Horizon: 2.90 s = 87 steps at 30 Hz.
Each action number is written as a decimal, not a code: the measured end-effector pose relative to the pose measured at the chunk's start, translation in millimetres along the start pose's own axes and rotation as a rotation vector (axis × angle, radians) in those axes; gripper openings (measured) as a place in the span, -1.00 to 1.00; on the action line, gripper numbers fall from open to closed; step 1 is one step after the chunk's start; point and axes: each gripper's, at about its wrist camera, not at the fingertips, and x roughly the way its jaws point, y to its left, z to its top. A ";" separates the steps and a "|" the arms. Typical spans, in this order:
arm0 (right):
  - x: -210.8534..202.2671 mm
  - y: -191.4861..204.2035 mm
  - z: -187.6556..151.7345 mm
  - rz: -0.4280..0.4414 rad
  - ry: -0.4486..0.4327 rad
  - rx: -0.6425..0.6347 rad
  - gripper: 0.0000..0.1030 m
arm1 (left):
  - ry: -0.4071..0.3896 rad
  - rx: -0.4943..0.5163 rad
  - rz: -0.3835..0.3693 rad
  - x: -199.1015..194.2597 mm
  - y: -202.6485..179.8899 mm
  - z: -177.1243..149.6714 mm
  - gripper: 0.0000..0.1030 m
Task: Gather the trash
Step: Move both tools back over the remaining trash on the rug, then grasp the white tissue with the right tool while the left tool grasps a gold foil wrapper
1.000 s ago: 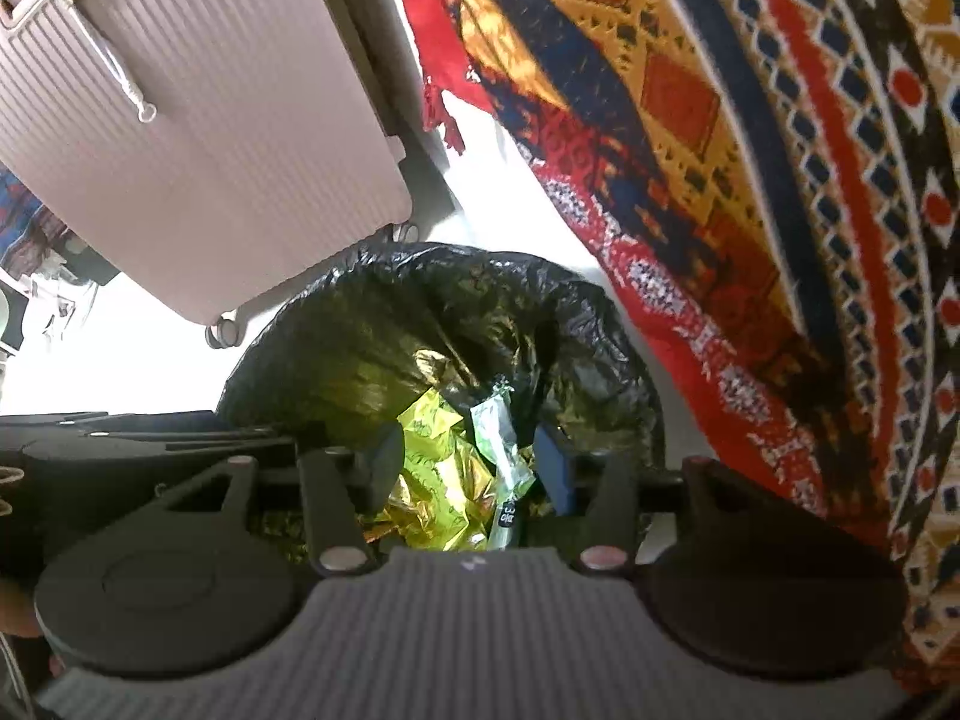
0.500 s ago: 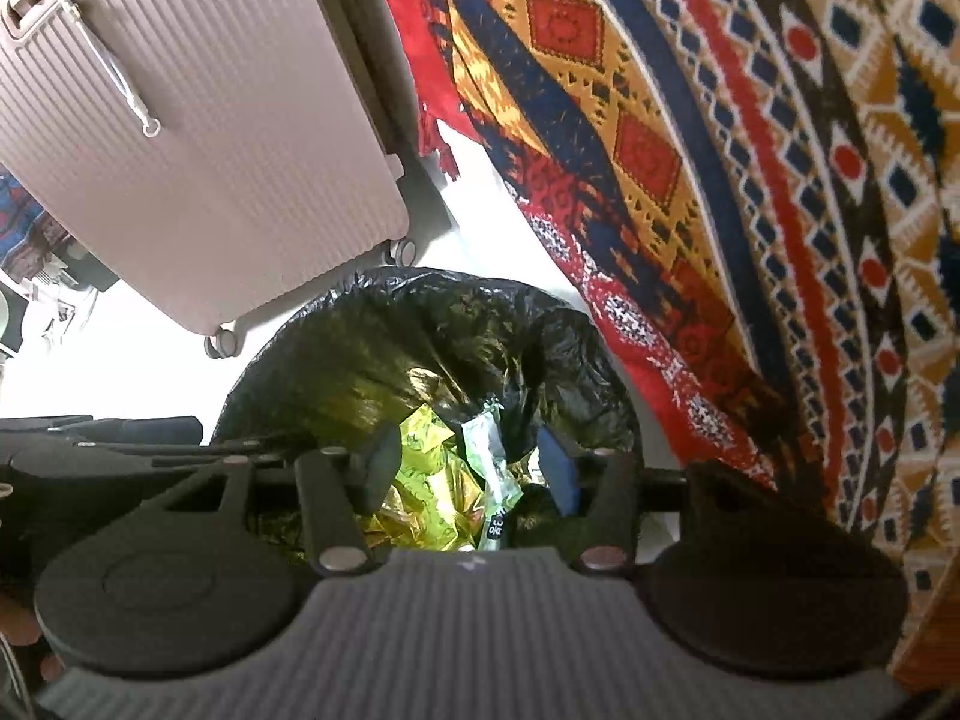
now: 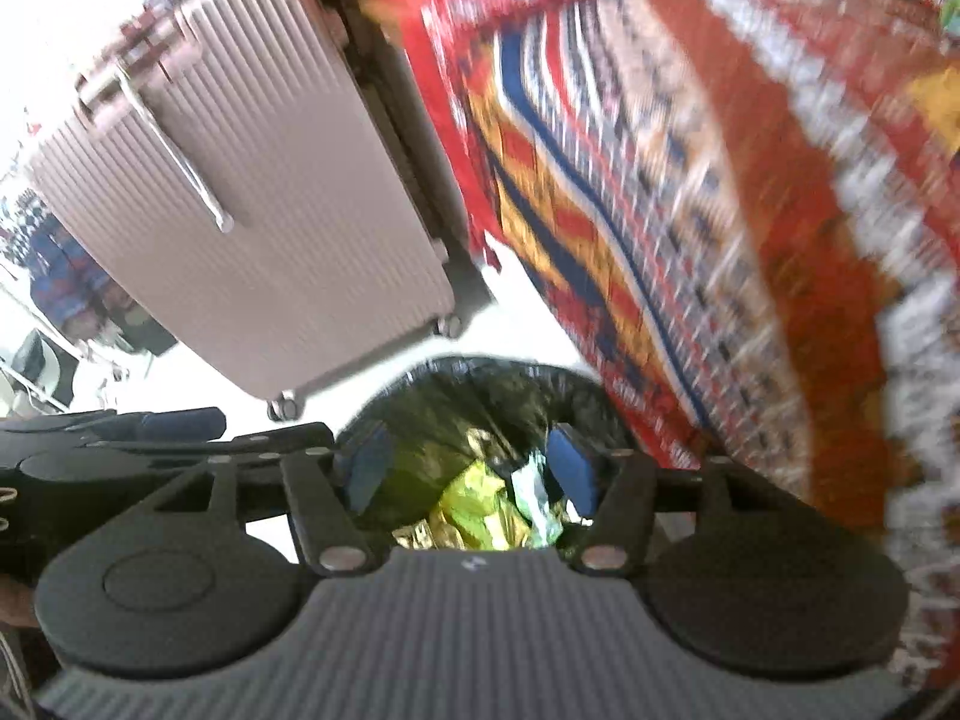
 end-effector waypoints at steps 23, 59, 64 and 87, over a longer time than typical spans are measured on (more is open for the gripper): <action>-182.5 -118.1 63.4 -0.391 -0.349 0.157 0.50 | -0.260 0.211 -0.346 -94.7 -186.3 106.6 0.77; -138.9 -306.7 137.6 -0.441 -0.236 0.222 0.69 | -0.061 0.331 -0.456 70.0 -439.8 241.7 0.50; -112.6 -310.9 141.3 -0.420 -0.196 0.198 0.69 | -0.023 0.342 -0.454 94.9 -454.3 244.8 0.31; -100.7 -311.8 139.6 -0.376 -0.176 0.177 -0.38 | -0.082 0.361 -0.442 63.9 -437.8 231.6 -0.48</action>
